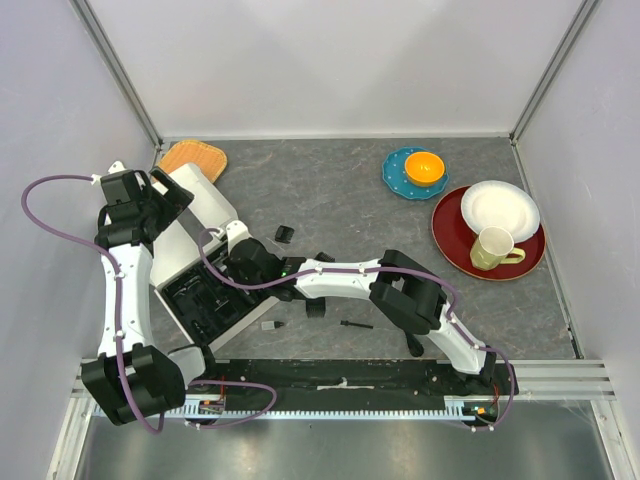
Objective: Sort the hair-cutting tools
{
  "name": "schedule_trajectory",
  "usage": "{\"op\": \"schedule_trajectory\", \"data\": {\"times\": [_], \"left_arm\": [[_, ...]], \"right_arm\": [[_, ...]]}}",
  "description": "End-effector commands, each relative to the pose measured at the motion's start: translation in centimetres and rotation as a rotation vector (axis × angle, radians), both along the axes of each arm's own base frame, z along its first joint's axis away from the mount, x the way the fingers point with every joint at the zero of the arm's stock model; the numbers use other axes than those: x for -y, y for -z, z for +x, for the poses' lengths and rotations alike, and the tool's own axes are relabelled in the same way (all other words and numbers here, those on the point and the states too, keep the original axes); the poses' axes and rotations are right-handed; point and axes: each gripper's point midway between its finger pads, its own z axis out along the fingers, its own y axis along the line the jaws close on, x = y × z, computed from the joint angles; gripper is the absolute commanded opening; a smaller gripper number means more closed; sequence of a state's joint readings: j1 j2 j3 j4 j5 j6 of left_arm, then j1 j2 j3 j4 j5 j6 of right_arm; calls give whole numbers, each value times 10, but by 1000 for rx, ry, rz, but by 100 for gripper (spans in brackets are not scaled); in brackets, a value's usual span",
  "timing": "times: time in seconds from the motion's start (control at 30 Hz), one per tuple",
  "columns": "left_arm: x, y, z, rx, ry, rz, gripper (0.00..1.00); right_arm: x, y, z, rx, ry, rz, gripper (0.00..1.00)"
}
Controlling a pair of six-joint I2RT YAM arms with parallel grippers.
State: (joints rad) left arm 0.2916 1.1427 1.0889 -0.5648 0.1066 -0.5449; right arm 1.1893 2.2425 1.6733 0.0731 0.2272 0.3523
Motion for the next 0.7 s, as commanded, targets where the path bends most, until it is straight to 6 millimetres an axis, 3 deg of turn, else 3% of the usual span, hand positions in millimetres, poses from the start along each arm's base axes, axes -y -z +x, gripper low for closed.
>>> {"op": "schedule_trajectory", "data": {"times": [0.0, 0.2, 0.3, 0.4, 0.5, 0.6, 0.67], "left_arm": [[-2, -12, 4, 58, 0, 10, 98], [0, -11, 4, 55, 6, 5, 97], [-1, -10, 4, 53, 4, 4, 97], [0, -10, 4, 56, 9, 2, 97], [2, -9, 4, 55, 19, -1, 97], [3, -9, 4, 57, 27, -5, 97], [5, -9, 5, 60, 36, -9, 97]], "right_arm": [[3, 14, -6, -22, 7, -22, 23], [5, 22, -4, -35, 20, -41, 23], [4, 12, -2, -24, 28, -27, 26], [2, -15, -2, 5, 22, 2, 34], [3, -54, 1, 43, 17, 39, 42], [12, -80, -1, 64, 11, 46, 52], [21, -84, -3, 69, 4, 24, 54]]}}
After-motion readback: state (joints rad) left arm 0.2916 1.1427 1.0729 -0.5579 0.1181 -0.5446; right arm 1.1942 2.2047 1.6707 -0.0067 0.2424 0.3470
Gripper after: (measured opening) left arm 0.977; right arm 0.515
